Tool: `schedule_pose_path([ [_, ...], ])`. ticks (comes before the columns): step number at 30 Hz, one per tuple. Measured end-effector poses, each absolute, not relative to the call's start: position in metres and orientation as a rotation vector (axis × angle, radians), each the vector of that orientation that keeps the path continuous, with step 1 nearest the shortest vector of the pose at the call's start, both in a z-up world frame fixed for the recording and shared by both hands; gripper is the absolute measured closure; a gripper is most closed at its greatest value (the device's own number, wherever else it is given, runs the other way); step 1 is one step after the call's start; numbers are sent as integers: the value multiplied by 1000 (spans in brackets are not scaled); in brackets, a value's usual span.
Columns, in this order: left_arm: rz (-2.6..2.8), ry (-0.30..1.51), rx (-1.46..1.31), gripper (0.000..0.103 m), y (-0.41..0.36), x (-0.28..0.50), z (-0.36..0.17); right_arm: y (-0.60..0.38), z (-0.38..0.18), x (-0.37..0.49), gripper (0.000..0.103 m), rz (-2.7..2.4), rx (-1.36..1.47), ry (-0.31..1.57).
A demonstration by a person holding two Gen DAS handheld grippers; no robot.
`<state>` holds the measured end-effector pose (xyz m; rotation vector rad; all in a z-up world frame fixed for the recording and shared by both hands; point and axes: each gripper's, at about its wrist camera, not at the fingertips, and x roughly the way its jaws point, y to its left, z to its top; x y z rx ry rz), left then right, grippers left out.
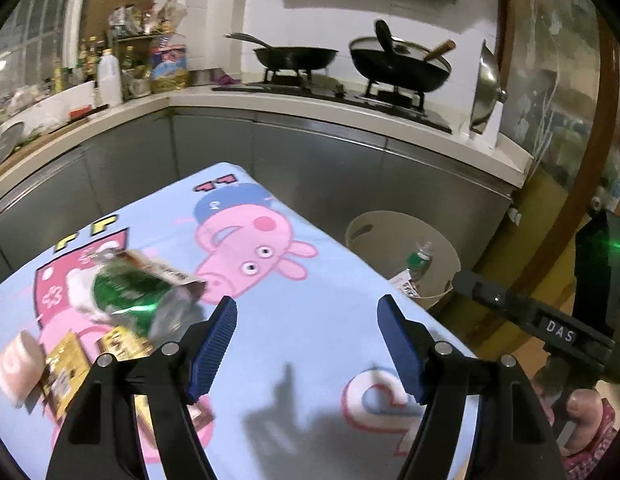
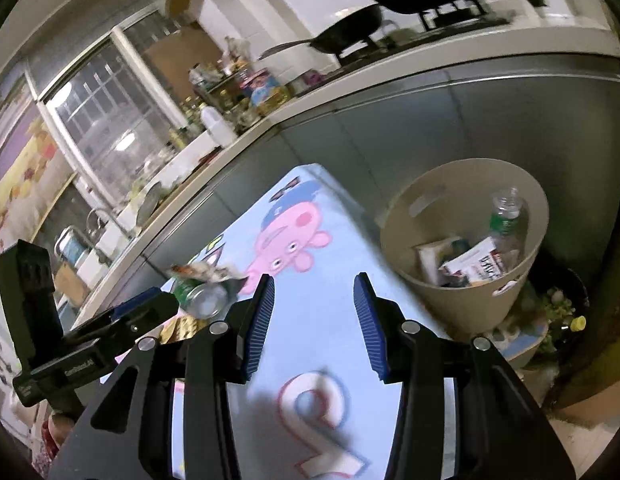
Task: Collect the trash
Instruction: 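Move both tools back over the remaining trash on the table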
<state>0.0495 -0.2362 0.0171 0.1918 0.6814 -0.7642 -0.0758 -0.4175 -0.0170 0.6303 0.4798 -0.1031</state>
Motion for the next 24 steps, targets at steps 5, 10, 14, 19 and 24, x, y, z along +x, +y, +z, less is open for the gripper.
schedule_pose_path([
  [5,-709,658,170,30,-203,46,20,-394,-9,-72,61,-77,604,495],
  [10,-651,651,152,30,-176,47,17,-378,-4,-67,61,-56,585,513],
  [14,-612,647,143,30,-160,48,14,-368,-2,-62,61,-40,573,527],
  [19,-584,652,123,30,-143,50,9,-351,2,-58,61,-17,554,537],
  [24,-572,660,109,30,-131,51,4,-338,2,-56,61,0,546,551],
])
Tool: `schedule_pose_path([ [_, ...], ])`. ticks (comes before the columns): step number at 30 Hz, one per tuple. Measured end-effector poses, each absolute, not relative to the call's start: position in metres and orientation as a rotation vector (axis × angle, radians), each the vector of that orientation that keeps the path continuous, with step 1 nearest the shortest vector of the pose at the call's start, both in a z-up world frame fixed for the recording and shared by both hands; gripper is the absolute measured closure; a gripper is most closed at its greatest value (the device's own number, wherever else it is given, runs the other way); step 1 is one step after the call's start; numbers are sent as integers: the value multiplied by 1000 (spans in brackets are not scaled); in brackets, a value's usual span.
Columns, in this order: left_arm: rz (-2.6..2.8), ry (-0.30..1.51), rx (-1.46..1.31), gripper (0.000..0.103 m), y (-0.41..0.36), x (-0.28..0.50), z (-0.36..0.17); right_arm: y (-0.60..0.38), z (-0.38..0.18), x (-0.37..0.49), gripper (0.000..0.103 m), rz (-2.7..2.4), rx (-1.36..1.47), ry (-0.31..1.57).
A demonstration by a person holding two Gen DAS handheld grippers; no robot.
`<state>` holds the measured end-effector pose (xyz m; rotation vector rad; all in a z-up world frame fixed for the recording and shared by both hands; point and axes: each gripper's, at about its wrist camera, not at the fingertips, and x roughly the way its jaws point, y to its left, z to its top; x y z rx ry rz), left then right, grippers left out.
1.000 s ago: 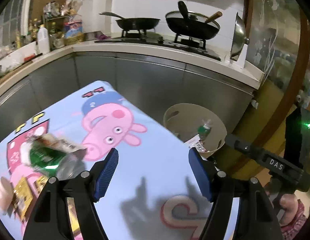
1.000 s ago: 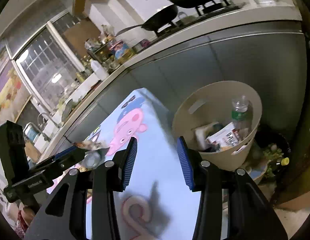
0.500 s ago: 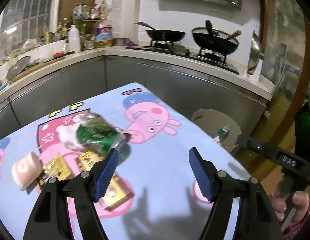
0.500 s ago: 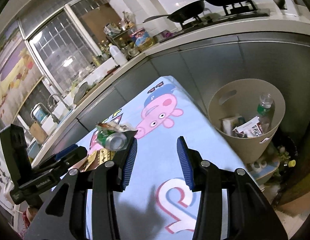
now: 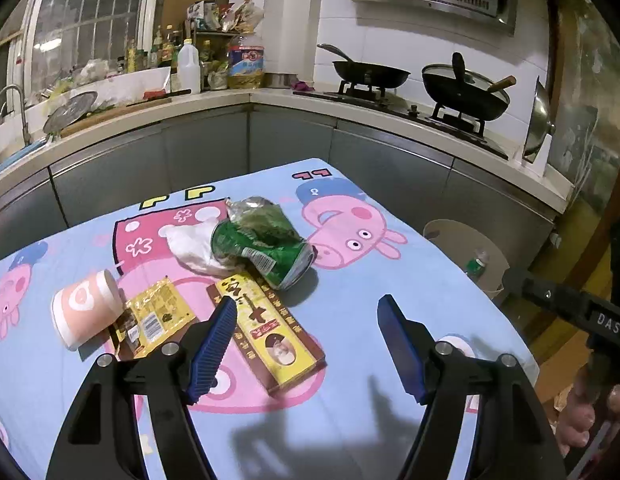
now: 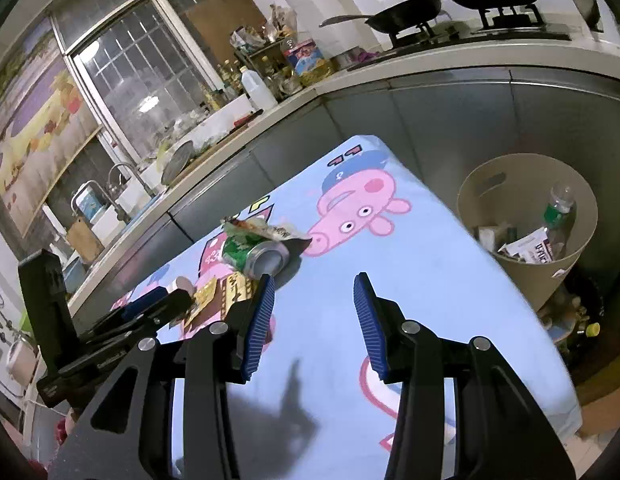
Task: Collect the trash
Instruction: 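Move both tools back over the remaining trash on the table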
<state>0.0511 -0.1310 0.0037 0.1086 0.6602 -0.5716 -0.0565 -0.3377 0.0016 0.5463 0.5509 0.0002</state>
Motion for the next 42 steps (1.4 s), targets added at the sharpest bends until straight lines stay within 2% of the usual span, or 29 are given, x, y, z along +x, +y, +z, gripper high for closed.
schedule_pose_path([
  [4,-567,663,109,30,-126,52,0,-330,-3,-55,60,5,546,569],
  [7,-555,666,108,30,-121,52,-3,-325,-10,-52,56,11,548,592],
  [23,-511,675,98,30,-108,50,-11,-313,-15,-48,55,38,540,612],
  [38,-490,632,95,30,-93,43,-66,-290,-57,-37,54,-54,431,682],
  [42,-461,632,45,30,-84,48,-69,-284,-68,-22,54,-86,367,644],
])
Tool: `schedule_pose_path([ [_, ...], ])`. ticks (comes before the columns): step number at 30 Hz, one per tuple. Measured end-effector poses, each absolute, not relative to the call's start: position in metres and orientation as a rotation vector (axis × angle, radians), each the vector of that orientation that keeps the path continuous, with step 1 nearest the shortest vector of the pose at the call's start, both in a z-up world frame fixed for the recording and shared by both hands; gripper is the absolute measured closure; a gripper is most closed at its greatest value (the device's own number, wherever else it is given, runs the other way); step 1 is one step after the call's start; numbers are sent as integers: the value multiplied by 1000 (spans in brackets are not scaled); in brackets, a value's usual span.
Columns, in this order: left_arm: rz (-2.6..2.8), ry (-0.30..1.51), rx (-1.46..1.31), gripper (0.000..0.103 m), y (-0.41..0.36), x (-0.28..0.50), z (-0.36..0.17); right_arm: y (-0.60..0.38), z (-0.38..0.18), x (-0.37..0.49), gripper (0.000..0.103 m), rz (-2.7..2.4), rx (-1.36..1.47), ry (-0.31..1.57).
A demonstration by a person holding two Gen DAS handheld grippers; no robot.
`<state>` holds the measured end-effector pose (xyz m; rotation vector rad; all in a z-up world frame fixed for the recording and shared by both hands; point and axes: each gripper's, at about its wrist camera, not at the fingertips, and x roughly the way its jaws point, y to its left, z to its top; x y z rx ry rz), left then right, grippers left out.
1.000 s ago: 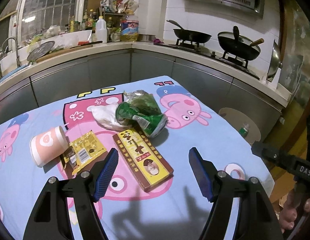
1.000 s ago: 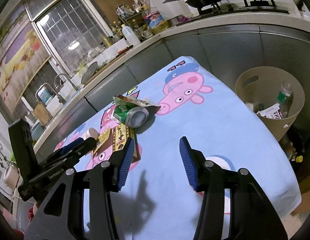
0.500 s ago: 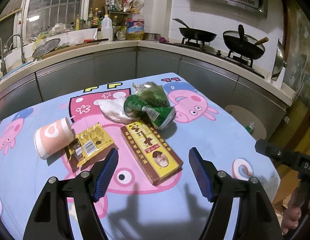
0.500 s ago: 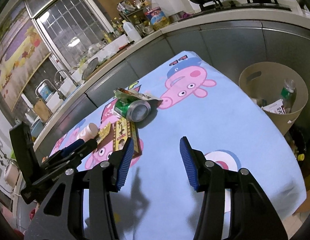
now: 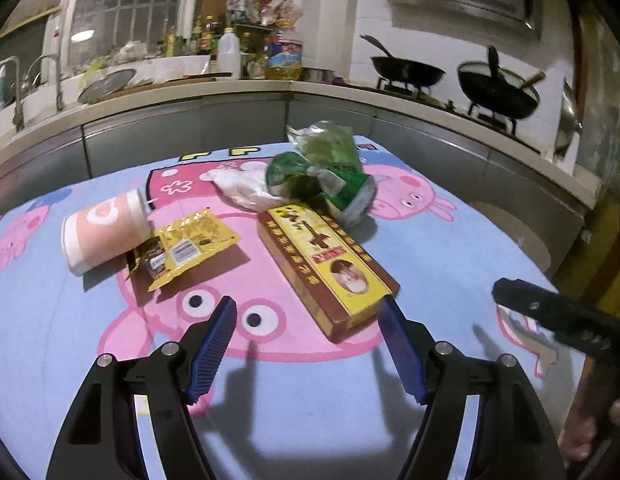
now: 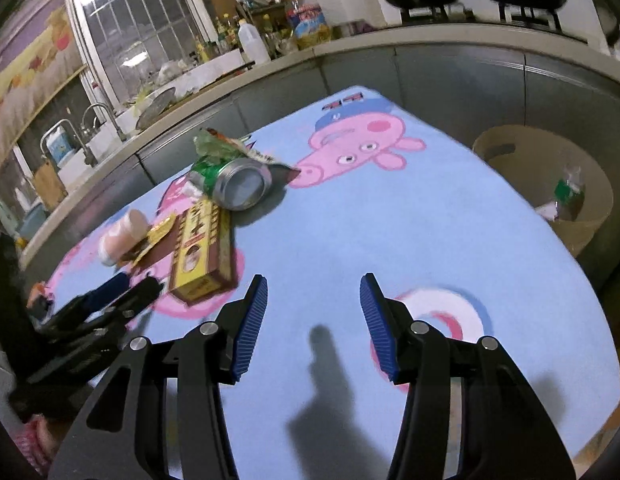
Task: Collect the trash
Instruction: 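Move both tools back over the remaining trash on the table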
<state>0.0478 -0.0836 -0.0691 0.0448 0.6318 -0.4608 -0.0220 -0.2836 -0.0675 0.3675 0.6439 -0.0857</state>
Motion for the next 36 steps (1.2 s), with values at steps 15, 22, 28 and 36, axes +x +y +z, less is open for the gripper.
schedule_pose_path([
  [15,-439,674,39,30,-84,52,-78,-299,-90,3,54,-39,497,627],
  [22,-402,690,44,30,-83,55,-80,-297,-89,3,54,-24,499,625],
  [28,-376,707,53,30,-84,57,-82,-297,-89,3,53,-23,500,625],
  [36,-338,722,52,29,-82,59,-84,-298,-91,3,53,-23,498,631],
])
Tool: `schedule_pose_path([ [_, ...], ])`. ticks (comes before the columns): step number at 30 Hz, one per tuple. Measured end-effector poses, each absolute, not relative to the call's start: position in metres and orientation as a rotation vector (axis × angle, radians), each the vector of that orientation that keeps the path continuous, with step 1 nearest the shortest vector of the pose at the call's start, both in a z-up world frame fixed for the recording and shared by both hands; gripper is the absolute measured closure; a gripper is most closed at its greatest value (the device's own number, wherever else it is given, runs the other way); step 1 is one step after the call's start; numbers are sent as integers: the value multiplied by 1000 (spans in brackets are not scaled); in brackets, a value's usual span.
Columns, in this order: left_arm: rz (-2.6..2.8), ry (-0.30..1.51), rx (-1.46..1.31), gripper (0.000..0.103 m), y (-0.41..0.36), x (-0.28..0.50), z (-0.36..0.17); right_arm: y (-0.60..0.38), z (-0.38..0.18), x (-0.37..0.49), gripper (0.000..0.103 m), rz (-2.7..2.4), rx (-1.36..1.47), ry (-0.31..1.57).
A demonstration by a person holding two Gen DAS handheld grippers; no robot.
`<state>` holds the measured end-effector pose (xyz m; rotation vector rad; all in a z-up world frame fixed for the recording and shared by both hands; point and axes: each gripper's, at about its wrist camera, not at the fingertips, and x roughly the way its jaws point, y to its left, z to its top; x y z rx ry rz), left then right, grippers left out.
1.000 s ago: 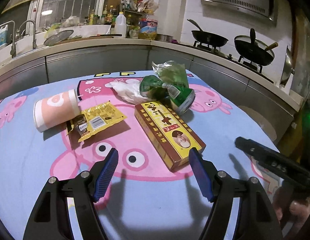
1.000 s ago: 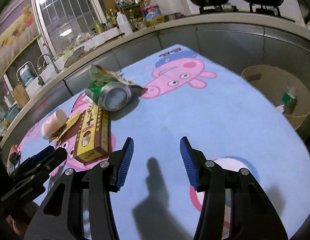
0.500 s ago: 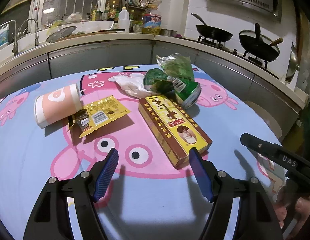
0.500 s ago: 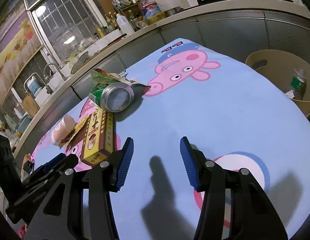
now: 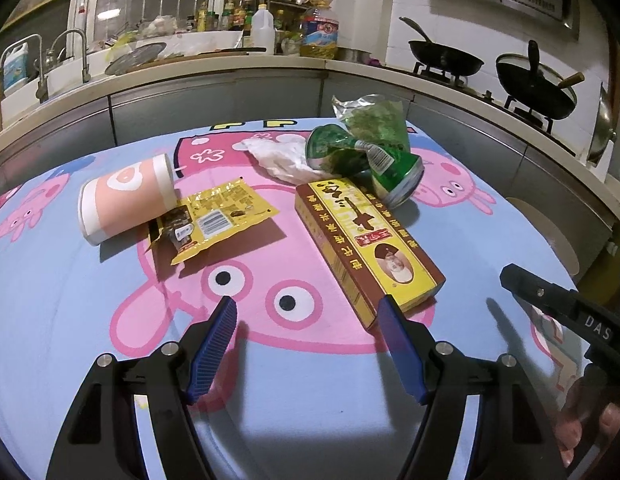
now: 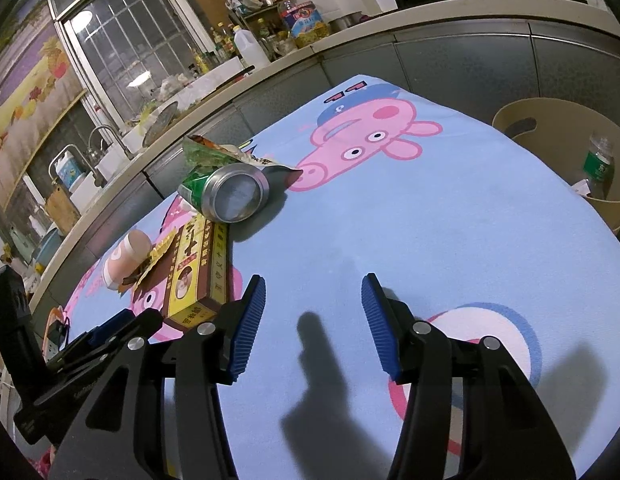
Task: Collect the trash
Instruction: 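Move both tools back over the remaining trash on the table, then grasp pink-white paper cup with left tool while right tool grasps brown-yellow box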
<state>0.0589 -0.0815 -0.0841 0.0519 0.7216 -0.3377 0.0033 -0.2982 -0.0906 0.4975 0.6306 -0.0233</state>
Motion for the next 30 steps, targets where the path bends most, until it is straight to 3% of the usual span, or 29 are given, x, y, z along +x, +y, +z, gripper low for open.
schedule_pose_path([
  [23,-300,721,76,24,-84,58,-84,-296,-93,3,51,-14,499,633],
  [30,-335,725,-43,24,-64,61,-81,-295,-92,6,50,13,494,638],
])
